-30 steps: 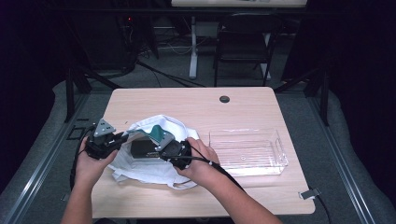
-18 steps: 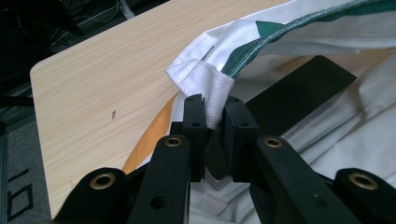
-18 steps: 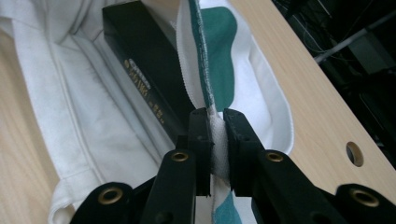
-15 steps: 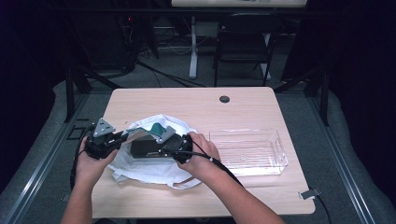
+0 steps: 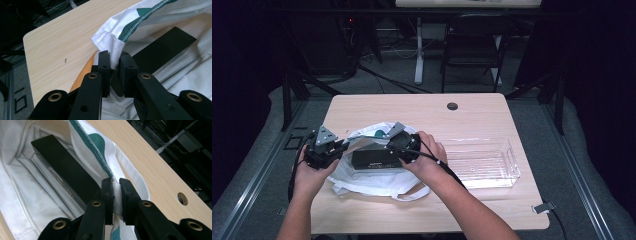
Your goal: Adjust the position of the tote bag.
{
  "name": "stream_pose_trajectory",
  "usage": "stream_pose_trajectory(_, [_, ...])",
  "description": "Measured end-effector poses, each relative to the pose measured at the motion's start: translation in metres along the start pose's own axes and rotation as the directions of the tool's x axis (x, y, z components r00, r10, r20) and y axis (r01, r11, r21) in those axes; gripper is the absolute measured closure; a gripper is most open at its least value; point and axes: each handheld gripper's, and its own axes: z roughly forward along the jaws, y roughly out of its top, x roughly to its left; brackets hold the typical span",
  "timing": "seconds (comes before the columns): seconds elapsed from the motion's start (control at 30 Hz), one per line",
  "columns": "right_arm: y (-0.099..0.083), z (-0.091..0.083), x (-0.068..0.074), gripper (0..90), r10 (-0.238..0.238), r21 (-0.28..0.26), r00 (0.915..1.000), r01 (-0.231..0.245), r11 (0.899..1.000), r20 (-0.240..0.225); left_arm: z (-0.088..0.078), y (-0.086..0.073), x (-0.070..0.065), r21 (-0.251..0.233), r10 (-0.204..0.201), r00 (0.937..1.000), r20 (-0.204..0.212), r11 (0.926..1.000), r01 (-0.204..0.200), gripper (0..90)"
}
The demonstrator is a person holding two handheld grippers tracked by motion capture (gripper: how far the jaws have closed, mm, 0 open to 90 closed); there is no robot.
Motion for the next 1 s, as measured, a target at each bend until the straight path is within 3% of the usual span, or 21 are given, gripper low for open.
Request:
stream_pose_trajectory(0.33, [0.001,0.003,-0.008,82.5,0.036,-0.005,0.9994,-0.036,0.999,-0.006,0.002,0.015,0.004,0.018,0.045,0.9989,-0.016,0.9989,-0.044,81.3])
stream_pose_trajectory(1.0, [0.005,0.017,-0.023,82.5,0.071,0.036,0.9975,-0.071,0.997,0.001,0.017,0.035,0.01,0.08,0.045,0.999,-0.005,0.9958,-0.045,81.2])
